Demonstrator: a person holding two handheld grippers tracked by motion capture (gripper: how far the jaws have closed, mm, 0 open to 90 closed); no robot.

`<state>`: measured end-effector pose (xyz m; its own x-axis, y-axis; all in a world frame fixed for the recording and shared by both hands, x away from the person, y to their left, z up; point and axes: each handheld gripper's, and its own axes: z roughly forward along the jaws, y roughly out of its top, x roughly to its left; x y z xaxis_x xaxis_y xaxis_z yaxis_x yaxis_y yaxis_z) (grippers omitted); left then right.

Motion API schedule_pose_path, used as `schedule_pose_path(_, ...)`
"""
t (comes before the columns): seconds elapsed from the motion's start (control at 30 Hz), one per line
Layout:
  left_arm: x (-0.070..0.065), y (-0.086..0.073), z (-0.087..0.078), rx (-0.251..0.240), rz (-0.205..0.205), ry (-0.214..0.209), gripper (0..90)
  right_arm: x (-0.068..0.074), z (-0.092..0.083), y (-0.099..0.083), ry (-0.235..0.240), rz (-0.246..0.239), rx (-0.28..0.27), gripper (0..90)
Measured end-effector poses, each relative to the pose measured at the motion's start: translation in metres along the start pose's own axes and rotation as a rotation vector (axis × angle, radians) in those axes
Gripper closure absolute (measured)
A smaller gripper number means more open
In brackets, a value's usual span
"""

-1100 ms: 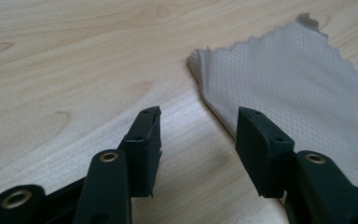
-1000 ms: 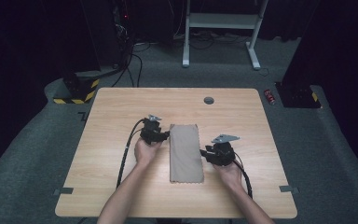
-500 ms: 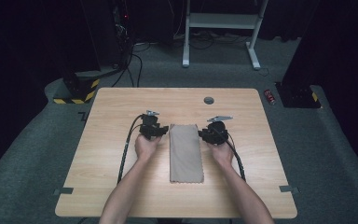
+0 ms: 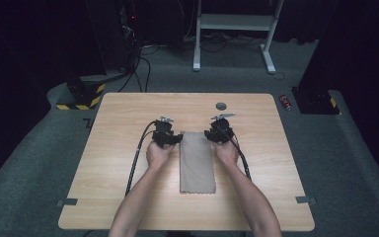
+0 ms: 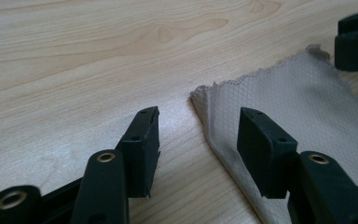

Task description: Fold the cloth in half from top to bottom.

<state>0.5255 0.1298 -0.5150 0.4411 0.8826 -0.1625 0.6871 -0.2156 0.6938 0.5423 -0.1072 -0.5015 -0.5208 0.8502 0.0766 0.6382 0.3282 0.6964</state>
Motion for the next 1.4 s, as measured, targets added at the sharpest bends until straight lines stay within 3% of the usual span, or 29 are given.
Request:
schedule_pose_path(0.17, 0.001, 0.002, 0.002, -0.014, -0.026, 0.013, 49.5, -0.003, 0.010, -0.003, -0.026, 0.012, 0.023, 65.2)
schedule_pose_path(0.27, -0.001, 0.002, 0.003, -0.018, -0.025, 0.022, 50.9, -0.006, 0.013, -0.004, -0.014, 0.031, 0.022, 65.6)
schedule_pose_path(0.43, -0.002, 0.002, 0.005, -0.024, -0.021, 0.037, 57.5, 0.000, 0.015, 0.002, -0.014, -0.026, 0.062, 69.8)
schedule_pose_path(0.47, -0.003, 0.002, 0.005, -0.021, -0.010, 0.050, 59.7, 0.006, 0.017, 0.005, -0.020, -0.063, 0.079, 73.5)
schedule_pose_path(0.67, -0.002, 0.005, 0.005, 0.003, 0.013, 0.065, 74.7, 0.008, 0.018, 0.006, 0.002, -0.072, 0.087, 84.2)
schedule_pose_path(0.9, 0.001, 0.008, 0.006, 0.032, -0.014, 0.012, 89.8, 0.004, 0.018, 0.007, 0.028, -0.055, 0.093, 88.2)
schedule_pose_path(1.1, 0.003, 0.010, 0.007, 0.039, -0.034, -0.021, 90.0, -0.002, 0.010, 0.005, 0.039, -0.042, 0.072, 88.5)
schedule_pose_path(1.23, 0.005, 0.012, 0.007, 0.012, -0.076, -0.061, 88.5, -0.002, 0.004, 0.005, 0.047, -0.043, 0.064, 88.5)
schedule_pose_path(1.27, 0.005, 0.012, 0.007, -0.009, -0.110, -0.078, 80.4, -0.002, 0.004, 0.006, 0.045, -0.053, 0.066, 88.5)
schedule_pose_path(1.3, 0.005, 0.013, 0.008, -0.008, -0.114, -0.076, 74.1, -0.002, 0.005, 0.006, 0.044, -0.052, 0.069, 88.5)
schedule_pose_path(1.4, 0.002, 0.013, 0.009, -0.002, -0.093, -0.049, 65.5, -0.001, 0.008, 0.006, 0.043, -0.053, 0.078, 88.5)
